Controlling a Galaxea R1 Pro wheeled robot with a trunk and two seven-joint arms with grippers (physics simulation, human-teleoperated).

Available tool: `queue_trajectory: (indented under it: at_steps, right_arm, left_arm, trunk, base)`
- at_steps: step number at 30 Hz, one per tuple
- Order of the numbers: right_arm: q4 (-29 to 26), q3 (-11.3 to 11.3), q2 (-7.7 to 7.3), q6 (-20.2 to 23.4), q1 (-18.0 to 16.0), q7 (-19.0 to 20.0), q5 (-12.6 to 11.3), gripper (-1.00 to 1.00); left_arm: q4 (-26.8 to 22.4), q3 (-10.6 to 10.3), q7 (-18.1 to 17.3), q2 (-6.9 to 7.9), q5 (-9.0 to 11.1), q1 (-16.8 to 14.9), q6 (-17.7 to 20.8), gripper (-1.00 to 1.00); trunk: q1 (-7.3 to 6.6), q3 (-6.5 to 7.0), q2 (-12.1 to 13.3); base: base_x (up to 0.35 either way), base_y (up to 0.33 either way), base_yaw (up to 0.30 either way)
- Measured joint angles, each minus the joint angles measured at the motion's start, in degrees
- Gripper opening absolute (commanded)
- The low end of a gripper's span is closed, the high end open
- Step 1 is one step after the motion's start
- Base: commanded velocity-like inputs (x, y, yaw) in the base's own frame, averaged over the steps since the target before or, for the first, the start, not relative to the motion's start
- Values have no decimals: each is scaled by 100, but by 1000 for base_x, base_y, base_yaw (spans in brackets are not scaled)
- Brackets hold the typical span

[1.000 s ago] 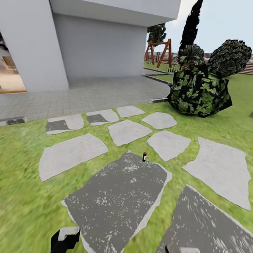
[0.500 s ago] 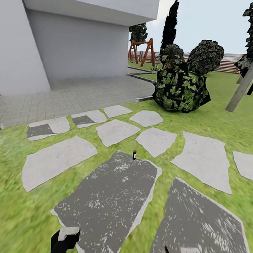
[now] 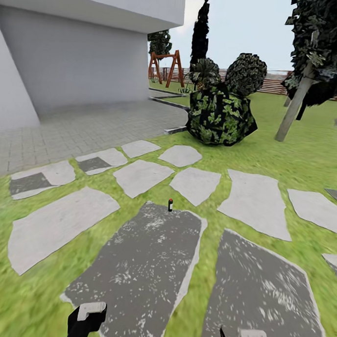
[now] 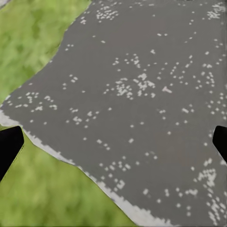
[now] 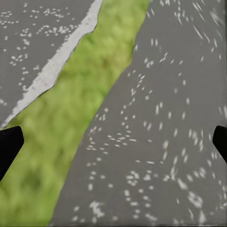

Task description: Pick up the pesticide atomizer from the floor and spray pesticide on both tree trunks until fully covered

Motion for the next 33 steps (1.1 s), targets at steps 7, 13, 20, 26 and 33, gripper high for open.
queue_trajectory:
  at_steps: [7,13,20,26,33]
  right_arm:
    - [0,0,2,0,0,0,0,100]
    - [0,0,1,0,0,0,0,100]
    - [0,0,0,0,0,0,0,100]
    - [0,0,1,0,0,0,0,100]
    - [0,0,2,0,0,0,0,100]
  left_arm:
    - [0,0,0,0,0,1,0,100]
    - [0,0,0,0,0,2,0,100]
    - [0,0,0,1,0,2,0,100]
    - [0,0,0,0,0,1,-2,100]
    - [0,0,0,0,0,2,-4,100]
  trunk:
    - [0,0,0]
    - [0,0,0]
    - [0,0,0]
    - [0,0,0]
    - [0,0,0]
  base:
    - [0,305,-264]
    - [23,305,-264]
    - [82,305,-265]
    - [88,304,-265]
    - [89,293,-264]
